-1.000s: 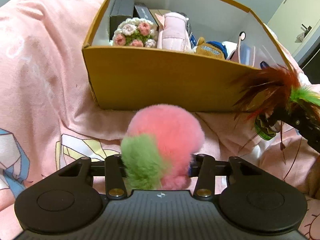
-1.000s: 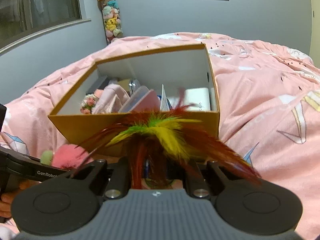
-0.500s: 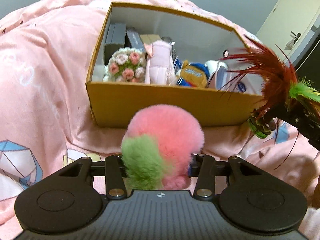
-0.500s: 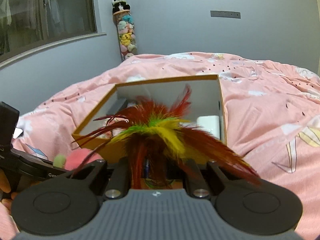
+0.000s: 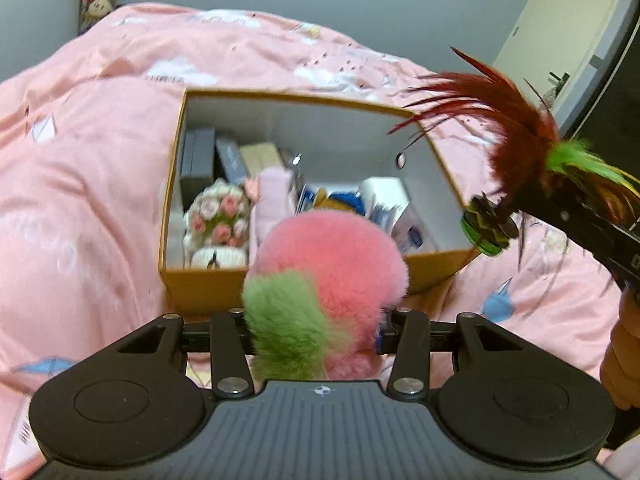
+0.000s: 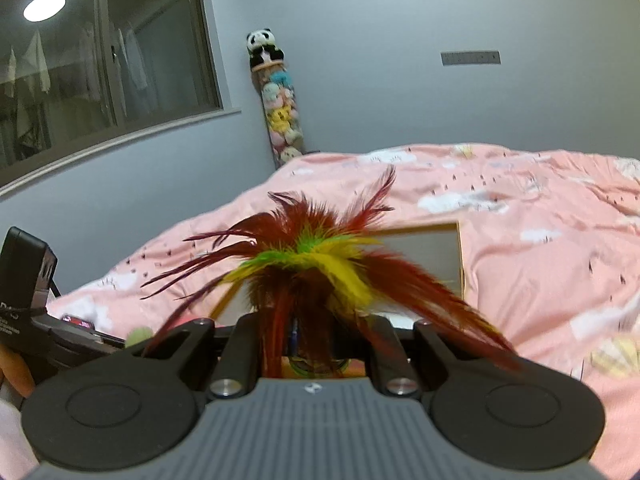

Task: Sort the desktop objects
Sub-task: 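Carry the plush ball over the box with the left tool while the right tool carries the feather toy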

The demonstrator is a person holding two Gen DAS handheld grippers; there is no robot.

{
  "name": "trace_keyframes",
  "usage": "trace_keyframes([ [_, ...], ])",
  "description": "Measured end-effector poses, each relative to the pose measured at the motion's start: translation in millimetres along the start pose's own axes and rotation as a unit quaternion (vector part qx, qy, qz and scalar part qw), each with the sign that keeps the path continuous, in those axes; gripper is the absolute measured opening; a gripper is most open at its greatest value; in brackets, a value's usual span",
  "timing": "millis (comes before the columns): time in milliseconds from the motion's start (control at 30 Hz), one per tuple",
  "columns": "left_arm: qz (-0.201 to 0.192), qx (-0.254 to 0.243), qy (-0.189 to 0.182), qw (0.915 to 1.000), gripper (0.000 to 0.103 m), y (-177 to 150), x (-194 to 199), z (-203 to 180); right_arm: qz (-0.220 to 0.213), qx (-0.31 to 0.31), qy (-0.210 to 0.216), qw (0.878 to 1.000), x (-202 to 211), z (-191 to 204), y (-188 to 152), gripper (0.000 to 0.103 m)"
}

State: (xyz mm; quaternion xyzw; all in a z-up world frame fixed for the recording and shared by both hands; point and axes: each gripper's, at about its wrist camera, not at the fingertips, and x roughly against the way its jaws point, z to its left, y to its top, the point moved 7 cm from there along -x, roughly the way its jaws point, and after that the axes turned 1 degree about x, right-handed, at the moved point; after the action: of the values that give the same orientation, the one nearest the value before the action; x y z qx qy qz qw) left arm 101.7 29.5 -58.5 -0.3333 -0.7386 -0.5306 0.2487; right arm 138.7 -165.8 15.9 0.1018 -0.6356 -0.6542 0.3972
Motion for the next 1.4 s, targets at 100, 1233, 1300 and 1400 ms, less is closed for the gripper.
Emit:
trace_keyframes([
  [100, -0.007, -0.015, 0.002, 0.9999, 0.051, 14.2, 5.2, -6.8, -0.013, 0.008, 0.001, 1.000, -0.9, -0.6, 14.7, 0.014],
  [1233, -0.010, -0.025, 0.004, 0.9996, 0.051, 100.7, -61.2, -8.1, 0.022, 0.022, -0.083, 0.996, -109.0, -79.6, 40.5, 0.014],
  [1300, -0.010, -0.025, 0.005, 0.9996, 0.051, 104.1, -65.5, -7.0, 0.023, 0.027, -0.090, 0.995, -115.3, -83.3, 40.4, 0.014],
  [1400, -0.012, -0.025, 0.006, 0.9996, 0.051, 109.0, -70.5, -4.7, 0.021, 0.036, -0.102, 0.994, -122.6, -87.1, 40.4, 0.014],
])
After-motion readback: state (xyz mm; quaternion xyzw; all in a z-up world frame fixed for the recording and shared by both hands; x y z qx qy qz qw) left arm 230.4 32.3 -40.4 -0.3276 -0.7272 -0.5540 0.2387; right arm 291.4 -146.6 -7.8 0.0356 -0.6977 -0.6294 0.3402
